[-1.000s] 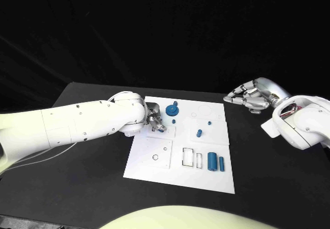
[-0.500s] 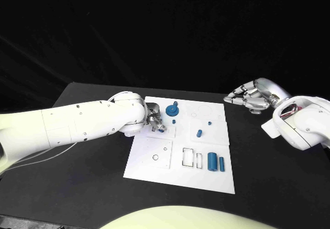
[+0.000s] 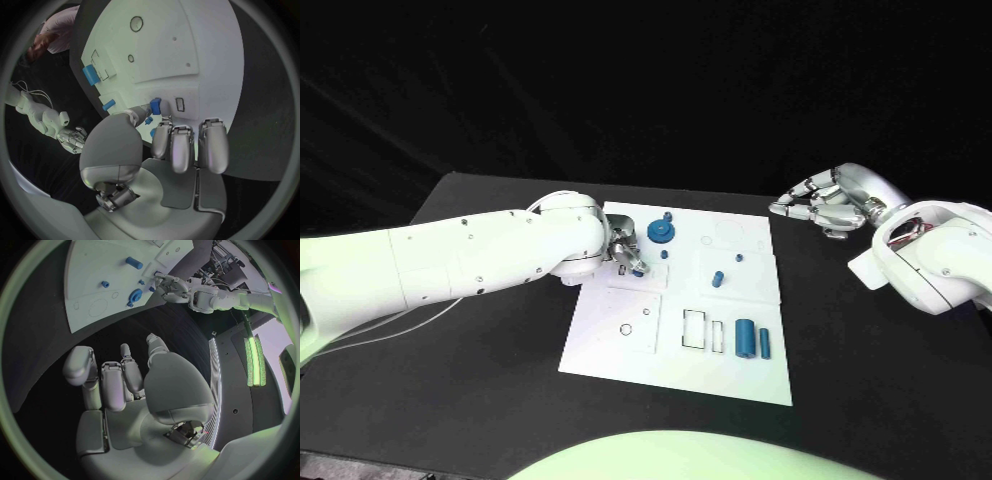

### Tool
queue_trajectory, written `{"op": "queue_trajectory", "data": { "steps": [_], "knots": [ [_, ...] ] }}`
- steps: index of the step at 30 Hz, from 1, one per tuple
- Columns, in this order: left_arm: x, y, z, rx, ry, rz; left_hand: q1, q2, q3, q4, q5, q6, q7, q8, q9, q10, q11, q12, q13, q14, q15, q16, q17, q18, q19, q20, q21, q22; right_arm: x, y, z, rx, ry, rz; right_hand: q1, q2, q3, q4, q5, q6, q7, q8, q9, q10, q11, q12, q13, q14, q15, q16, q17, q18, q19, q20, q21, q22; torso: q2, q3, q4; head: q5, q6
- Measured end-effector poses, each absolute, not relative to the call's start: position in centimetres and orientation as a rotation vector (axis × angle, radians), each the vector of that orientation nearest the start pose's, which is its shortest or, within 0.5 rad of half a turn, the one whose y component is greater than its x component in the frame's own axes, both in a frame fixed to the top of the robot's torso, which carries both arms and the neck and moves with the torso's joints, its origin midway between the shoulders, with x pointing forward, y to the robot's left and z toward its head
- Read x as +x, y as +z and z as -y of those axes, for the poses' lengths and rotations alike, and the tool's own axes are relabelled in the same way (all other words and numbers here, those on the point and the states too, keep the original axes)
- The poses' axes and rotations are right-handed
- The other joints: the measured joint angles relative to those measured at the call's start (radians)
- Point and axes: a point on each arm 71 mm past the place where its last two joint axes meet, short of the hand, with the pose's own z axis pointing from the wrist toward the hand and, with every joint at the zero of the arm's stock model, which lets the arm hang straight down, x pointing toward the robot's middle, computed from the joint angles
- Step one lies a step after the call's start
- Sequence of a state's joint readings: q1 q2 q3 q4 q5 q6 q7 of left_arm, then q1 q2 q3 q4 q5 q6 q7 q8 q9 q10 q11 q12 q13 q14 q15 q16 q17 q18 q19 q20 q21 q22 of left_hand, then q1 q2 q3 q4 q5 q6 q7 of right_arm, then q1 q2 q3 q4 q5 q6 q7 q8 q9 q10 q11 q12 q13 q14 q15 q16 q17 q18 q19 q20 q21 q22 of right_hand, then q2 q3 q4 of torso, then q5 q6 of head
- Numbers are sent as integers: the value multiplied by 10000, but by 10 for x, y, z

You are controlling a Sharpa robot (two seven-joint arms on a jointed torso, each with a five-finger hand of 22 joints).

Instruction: Assemble the parts on the task board

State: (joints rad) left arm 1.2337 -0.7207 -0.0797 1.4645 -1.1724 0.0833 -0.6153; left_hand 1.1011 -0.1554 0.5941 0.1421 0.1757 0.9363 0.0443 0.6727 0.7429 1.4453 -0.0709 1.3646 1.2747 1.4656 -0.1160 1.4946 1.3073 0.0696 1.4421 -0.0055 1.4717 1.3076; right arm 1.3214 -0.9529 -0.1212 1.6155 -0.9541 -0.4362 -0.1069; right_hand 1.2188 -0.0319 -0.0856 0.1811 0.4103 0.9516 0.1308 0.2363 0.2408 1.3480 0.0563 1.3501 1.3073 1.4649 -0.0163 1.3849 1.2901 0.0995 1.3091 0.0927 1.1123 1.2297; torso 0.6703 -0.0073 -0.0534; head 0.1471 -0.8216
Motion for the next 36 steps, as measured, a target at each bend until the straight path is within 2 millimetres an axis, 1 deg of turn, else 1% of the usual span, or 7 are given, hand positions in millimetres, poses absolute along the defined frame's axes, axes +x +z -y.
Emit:
{"op": "queue_trajectory", "data": {
  "steps": [3, 5, 7, 15, 20, 25, 36],
  "knots": [
    [489, -225, -181, -1150, -2733, -22681, -71, 71, -124, 124, 0, 145, -73, 68, 0, 1, -1, 0, 3, 0, 0, 0, 0, -8, 0, 0, 22, 0, 481, -152, 239, 3515, 7945, -16635, 0, 0, -26, 26, 0, 0, 0, 32, 6, 0, 0, 0, 0, 0, 0, 0, -5, 1, 0, 0, 0, -4, -1, 3, 1, -3, -1],
    [490, -225, -182, -1161, -2707, -22682, -171, 171, -223, 222, -26, 469, -345, 115, -13, 21, -22, 0, 25, 0, 0, 0, 0, -154, 0, 0, 39, -1, 481, -152, 239, 3518, 7942, -16635, 0, 0, -26, 26, 0, 0, 0, 32, 6, 0, 0, 0, 0, 0, 0, 0, -5, 0, 0, 0, 0, -4, -1, 3, 1, -10, -1],
    [490, -225, -183, -1168, -2685, -22692, -190, 170, -261, 259, -41, 633, -450, 78, -44, 34, -36, 0, 35, 0, 0, 0, 0, -154, 0, 0, 39, -1, 481, -152, 240, 3520, 7941, -16634, 0, 0, -26, 26, 0, 0, 0, 32, 6, 0, 0, 0, 0, 0, 0, 0, -5, 0, 0, 0, 0, -4, -2, 3, 1, -13, 0],
    [490, -226, -182, -1136, -2662, -22734, -298, 63, -399, 399, -43, 683, -497, 80, -57, 34, -37, 46, 73, 0, 0, 0, -1, -154, 36, -36, 39, -1, 481, -152, 240, 3520, 7944, -16636, 0, 0, -26, 26, 0, 0, 0, 32, 5, 0, 0, 0, 0, 0, 0, 0, -5, 0, 0, 1, 0, -4, -6, 2, 6, -14, -3],
    [490, -227, -182, -1116, -2629, -22773, -431, 173, -593, 594, -43, 719, -534, 80, -93, 34, -37, 46, 102, 0, 0, 0, 8, -154, 46, -26, 39, -2, 481, -152, 240, 3522, 7942, -16637, 0, 0, -26, 26, 0, 0, 0, 32, 4, 0, 0, 0, 0, 0, 0, 0, -4, 0, 1, 1, 0, -4, -7, -2, 6, -20, 16],
    [491, -227, -182, -1106, -2605, -22798, -534, 143, -800, 715, -43, 753, -571, 79, -110, 33, -36, 46, 117, 0, 0, 0, 7, -153, 72, 0, 39, -2, 481, -152, 240, 3526, 7937, -16637, 0, 0, -26, 26, 0, 0, 0, 32, 3, 0, 0, 0, 0, 0, 0, 0, -4, 0, 1, 1, 0, -4, -7, -4, 10, -28, 26],
    [490, -228, -183, -1110, -2549, -22839, -953, 37, -2115, 1266, -35, 805, -554, 80, -173, 103, -36, 122, 221, 0, 0, 0, 6, -152, 71, 0, 77, -3, 481, -152, 240, 3525, 7938, -16638, 0, 0, -26, 26, 0, 0, 0, 31, 12, 0, 0, 0, 0, 0, 0, 0, -4, 1, 1, 1, 0, -4, -5, -8, 12, -53, 40]
  ]
}}
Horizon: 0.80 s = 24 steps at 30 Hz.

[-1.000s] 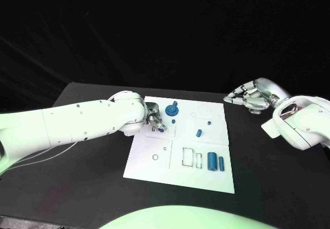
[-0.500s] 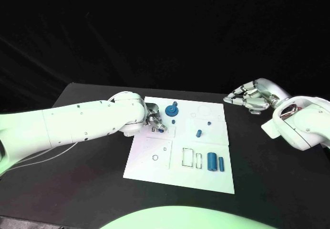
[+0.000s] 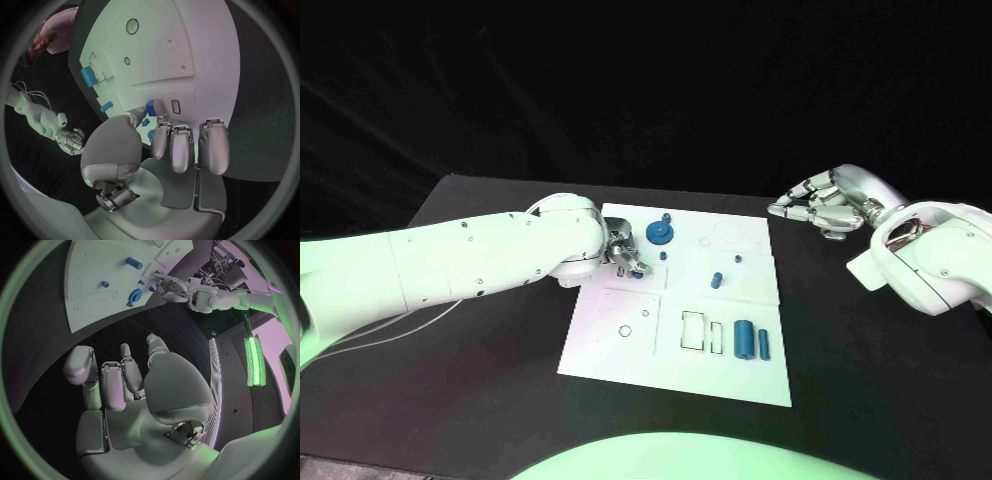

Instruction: Assemble the parts on the task board

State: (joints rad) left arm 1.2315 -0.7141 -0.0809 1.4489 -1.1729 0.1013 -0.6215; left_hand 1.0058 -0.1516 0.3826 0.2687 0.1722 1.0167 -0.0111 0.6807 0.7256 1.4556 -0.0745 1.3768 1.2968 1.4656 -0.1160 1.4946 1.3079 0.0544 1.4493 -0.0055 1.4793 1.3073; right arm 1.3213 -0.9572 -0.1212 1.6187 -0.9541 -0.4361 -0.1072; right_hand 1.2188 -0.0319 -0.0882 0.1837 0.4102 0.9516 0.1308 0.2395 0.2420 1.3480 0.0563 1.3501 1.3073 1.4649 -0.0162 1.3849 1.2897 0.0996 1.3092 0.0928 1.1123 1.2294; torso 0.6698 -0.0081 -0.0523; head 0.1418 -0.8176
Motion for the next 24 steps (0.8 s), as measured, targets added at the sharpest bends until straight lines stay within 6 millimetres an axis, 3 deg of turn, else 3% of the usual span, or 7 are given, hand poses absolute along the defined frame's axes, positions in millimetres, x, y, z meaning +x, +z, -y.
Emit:
{"op": "queue_trajectory", "data": {
  "steps": [7, 19, 22, 24],
  "knots": [
    [489, -224, -186, -1201, -2615, -22785, -65, -65, -867, 165, 0, 0, 0, 0, -43, 0, 0, 0, 20, 0, 0, 0, -1, 0, 0, 0, 0, 0, 481, -152, 241, 3534, 7922, -16633, 0, 0, 0, 0, 0, 0, 0, 0, -1, 0, 0, 0, 0, 0, 0, 0, 0, 0, 0, 0, 0, 0, -1, -2, 0, -21, 4],
    [493, -197, -190, -1487, -3045, -22370, 47, 47, -1427, 180, -1, -1, 1, 0, -70, 0, 0, -80, -159, 0, 0, 0, -2, 1, 0, 0, 0, 7, 483, -153, 243, 3570, 7847, -16627, 0, 0, -28, 28, 0, 0, 0, 0, -2, 0, 0, 0, 0, 0, 0, -60, -24, -1, 0, 0, 0, -19, -14, -2, 0, -12, 68],
    [495, -190, -191, -1654, -3173, -22275, 164, 164, -1651, 180, -1, -184, 79, -55, -106, -216, 65, -358, -489, 0, 0, 0, -3, -1, -22, -20, -81, 7, 483, -154, 243, 3585, 7834, -16642, 0, 0, -28, 28, 0, 0, 0, 0, -2, 0, 0, 0, 0, 0, 0, -60, -24, -1, 0, 0, 0, -19, -12, -8, -4, -11, 118],
    [498, -185, -193, -1796, -3201, -22203, 605, 310, -1719, 113, 41, -498, 196, -254, -212, -620, 164, -854, -1123, 0, 0, 0, -3, 1, -284, 14, -281, -141, 483, -155, 243, 3597, 7823, -16652, 0, 0, -28, 28, 0, 0, 0, 0, -3, 0, 0, 0, 0, 0, 0, -60, -24, -1, 0, 0, 0, -19, -10, -8, -6, -10, 137]
  ]
}}
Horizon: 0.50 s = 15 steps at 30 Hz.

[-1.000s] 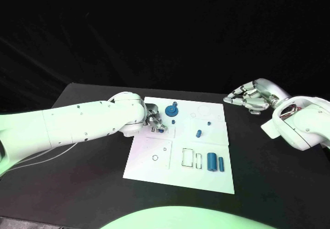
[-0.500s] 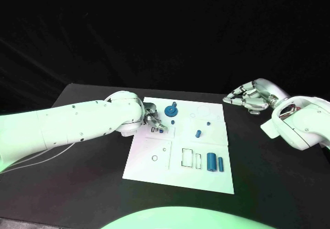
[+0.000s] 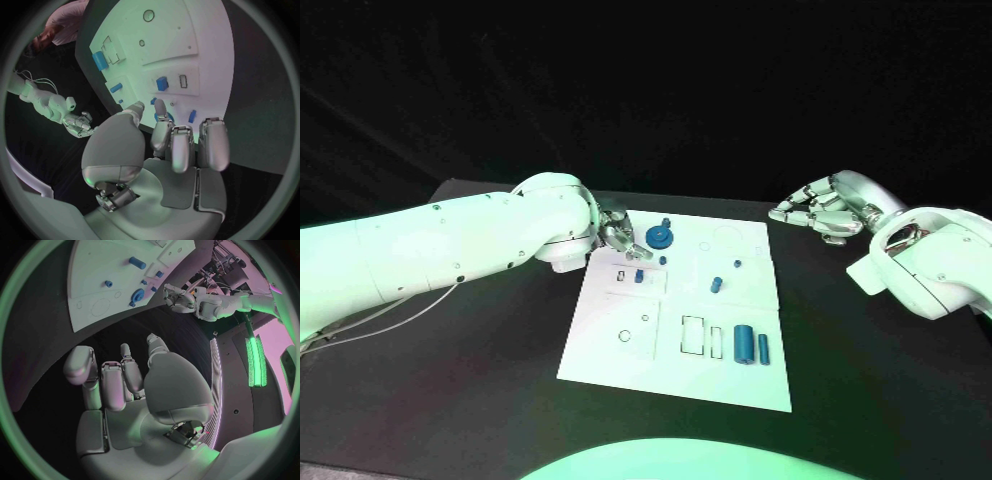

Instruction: Assemble the parts on the task board

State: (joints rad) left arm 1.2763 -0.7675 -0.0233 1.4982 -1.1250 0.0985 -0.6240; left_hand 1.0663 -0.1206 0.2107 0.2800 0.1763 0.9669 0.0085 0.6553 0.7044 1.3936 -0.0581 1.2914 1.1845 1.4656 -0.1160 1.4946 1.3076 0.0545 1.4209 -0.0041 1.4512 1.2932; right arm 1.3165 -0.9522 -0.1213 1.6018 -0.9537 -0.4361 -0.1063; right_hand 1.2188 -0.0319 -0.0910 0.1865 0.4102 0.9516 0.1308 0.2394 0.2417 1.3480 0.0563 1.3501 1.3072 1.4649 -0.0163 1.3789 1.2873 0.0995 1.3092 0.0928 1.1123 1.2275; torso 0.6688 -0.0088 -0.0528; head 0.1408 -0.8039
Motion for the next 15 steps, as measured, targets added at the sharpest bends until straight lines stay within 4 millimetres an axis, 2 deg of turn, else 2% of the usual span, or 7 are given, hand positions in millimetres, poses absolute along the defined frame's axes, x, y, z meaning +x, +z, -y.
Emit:
{"op": "queue_trajectory", "data": {
  "steps": [3, 6, 11, 15],
  "knots": [
    [509, -175, -202, -2207, -3115, -22024, 501, 142, 89, -6, 17, -447, 240, -493, -328, -392, 200, -529, -654, 11, 173, 0, 0, -1, -175, 86, -162, -290, 483, -156, 243, 3614, 7806, -16666, 0, 0, 0, 0, 0, 0, 0, 0, 3, 0, 0, 0, 0, 0, 0, 0, -14, 0, 0, 0, -48, -2, 3, 0, -1, 1, 49],
    [521, -168, -211, -2703, -2950, -21863, 639, 115, 88, 57, 18, -584, 377, -874, -663, -624, 361, -807, -1016, 3, 285, 0, -1, -2, -255, 166, -262, -453, 484, -156, 244, 3622, 7796, -16674, 0, 0, 0, 0, 0, 0, 0, 0, 9, 0, 0, 0, 0, 0, 0, 0, -15, 0, 0, 0, -48, -8, 7, 3, 0, -19, 122],
    [536, -166, -219, -3264, -2756, -21769, 639, 115, -27, 102, 18, -724, 517, -1256, -1035, -865, 494, -1096, -1413, 17, 378, 0, -1, -1, -363, 274, -320, -613, 484, -157, 245, 3643, 7769, -16675, 0, 0, 0, 0, 0, 0, 0, 0, 9, 0, 0, 0, 0, 0, 0, 0, -15, 0, 0, 0, -48, -8, 18, 4, 2, -38, 207],
    [545, -166, -221, -3495, -2618, -21719, 639, 115, -52, 108, 18, -685, 556, -1280, -1134, -866, 494, -1102, -1492, -18, 413, 0, -1, -1, -382, 293, -362, -653, 484, -157, 245, 3650, 7769, -16679, 0, 0, 0, 0, 0, 0, 0, 0, 8, 0, 0, 0, 0, 0, 0, 0, -15, 1, 0, 0, -48, -8, 23, 6, 0, -23, 230]
  ]
}}
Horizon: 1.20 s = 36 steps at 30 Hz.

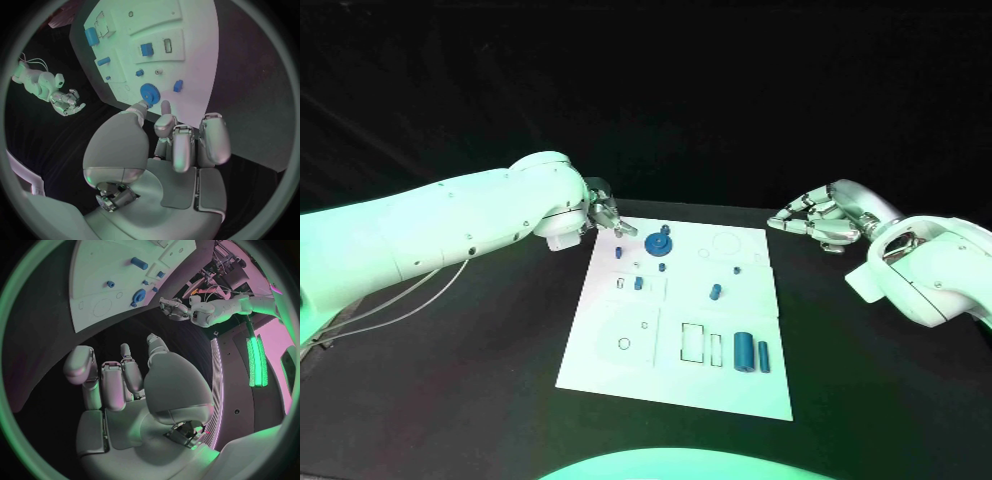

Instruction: Assemble the parts on the task board

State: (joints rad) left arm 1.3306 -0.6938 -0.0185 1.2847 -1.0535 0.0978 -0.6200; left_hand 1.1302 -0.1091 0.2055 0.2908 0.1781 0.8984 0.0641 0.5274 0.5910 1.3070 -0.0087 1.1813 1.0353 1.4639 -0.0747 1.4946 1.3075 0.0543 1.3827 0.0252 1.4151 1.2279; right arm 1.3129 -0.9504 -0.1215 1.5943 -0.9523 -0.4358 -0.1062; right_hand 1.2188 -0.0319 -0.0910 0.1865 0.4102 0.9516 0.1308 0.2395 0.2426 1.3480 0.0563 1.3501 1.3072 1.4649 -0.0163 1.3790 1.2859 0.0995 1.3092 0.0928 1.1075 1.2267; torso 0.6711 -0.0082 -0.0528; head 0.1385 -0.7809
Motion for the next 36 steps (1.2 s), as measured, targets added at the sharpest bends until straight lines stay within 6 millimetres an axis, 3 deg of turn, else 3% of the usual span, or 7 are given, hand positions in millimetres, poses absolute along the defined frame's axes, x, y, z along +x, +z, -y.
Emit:
{"op": "queue_trajectory", "data": {
  "steps": [10, 14, 30, 36],
  "knots": [
    [558, -173, -221, -3528, -2128, -21851, 0, 0, -136, 25, 0, 38, 37, -109, -152, -36, 36, 0, 0, 34, 35, 0, -1, 0, -16, 15, 0, 0, 484, -157, 244, 3657, 7782, -16685, 0, 0, 0, 0, 0, 0, 0, 0, -1, 0, 0, 0, 0, 0, 0, 0, 0, 0, 0, 0, 0, 0, 6, 2, -7, 39, 21],
    [561, -176, -222, -3380, -1844, -21932, -121, -121, -428, 12, 0, 77, 72, -171, -290, -36, 36, 0, -47, 35, 34, 0, -1, 1, -15, 16, 0, -3, 484, -157, 244, 3659, 7785, -16687, 0, 0, 0, 0, 0, 0, 0, 0, -1, 0, 0, 0, 0, 0, 0, 0, 0, 0, 0, 0, 0, 0, 5, 2, -11, 52, 12],
    [565, -183, -225, -2649, -1028, -22233, -468, -45, -1356, 27, -1, 216, 69, -249, -625, -36, 36, 0, -94, 35, 34, 0, -2, 2, -42, 61, -38, -6, 484, -157, 244, 3659, 7807, -16694, 0, 0, 1, 0, 0, 0, 0, 0, -3, 0, 0, 0, 0, 0, 0, 0, 1, 0, 0, 0, 1, 1, -8, 3, 0, 67, -17],
    [565, -187, -224, -2448, -862, -22476, -468, -45, -1377, 26, -1, 216, 69, -288, -640, -35, 36, 0, -94, 35, 34, 0, 6, 2, -14, 88, -37, -6, 483, -157, 243, 3657, 7813, -16696, 0, 0, 1, 0, 0, 0, 0, 0, 6, 0, 0, 0, 0, 0, 0, 0, 1, -1, 0, 0, 1, 1, -9, 3, 0, 69, -39]
  ]
}}
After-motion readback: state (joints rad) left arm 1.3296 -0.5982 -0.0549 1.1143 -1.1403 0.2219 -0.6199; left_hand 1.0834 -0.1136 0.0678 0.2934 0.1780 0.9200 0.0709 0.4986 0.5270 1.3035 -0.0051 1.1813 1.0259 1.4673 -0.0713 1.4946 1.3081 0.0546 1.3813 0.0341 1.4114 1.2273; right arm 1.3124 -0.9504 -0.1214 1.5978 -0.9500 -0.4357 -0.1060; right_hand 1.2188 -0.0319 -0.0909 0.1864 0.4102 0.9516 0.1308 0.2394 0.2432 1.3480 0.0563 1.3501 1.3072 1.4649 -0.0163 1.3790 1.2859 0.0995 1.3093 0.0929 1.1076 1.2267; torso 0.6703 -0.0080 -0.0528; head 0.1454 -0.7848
